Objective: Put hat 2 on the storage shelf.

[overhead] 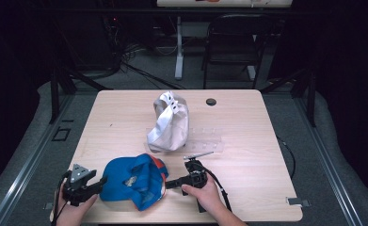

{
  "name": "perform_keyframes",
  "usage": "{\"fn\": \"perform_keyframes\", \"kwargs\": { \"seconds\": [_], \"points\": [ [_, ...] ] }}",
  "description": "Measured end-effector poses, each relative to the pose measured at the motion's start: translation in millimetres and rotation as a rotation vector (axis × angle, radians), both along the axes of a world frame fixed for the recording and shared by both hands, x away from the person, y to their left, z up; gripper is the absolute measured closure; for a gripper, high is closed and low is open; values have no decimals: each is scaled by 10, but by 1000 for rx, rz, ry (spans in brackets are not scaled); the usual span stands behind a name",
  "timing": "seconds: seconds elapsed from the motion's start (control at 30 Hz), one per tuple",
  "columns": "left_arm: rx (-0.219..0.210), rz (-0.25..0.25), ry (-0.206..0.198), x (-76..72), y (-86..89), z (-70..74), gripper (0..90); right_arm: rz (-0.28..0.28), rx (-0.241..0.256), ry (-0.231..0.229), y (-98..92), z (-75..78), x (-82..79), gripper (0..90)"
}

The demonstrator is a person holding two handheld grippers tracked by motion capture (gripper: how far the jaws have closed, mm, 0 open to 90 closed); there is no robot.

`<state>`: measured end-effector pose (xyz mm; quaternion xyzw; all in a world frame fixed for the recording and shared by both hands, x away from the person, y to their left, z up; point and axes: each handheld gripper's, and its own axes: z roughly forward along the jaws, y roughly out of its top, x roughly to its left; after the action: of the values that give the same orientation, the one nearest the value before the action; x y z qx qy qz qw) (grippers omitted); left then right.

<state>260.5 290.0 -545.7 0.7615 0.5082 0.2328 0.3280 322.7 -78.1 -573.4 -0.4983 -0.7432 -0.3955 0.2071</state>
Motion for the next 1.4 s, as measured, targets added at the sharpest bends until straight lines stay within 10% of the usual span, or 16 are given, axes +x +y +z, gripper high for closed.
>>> {"fn": "perform_keyframes", "kwargs": {
  "seconds": [0.57,1.4],
  "points": [
    [11,37,1,-114,85,5,499,47,66,75,174,-121,109,630],
    [9,22,-11,-62,46,13,500,16,110,113,-12,233,77,780]
  ]
}}
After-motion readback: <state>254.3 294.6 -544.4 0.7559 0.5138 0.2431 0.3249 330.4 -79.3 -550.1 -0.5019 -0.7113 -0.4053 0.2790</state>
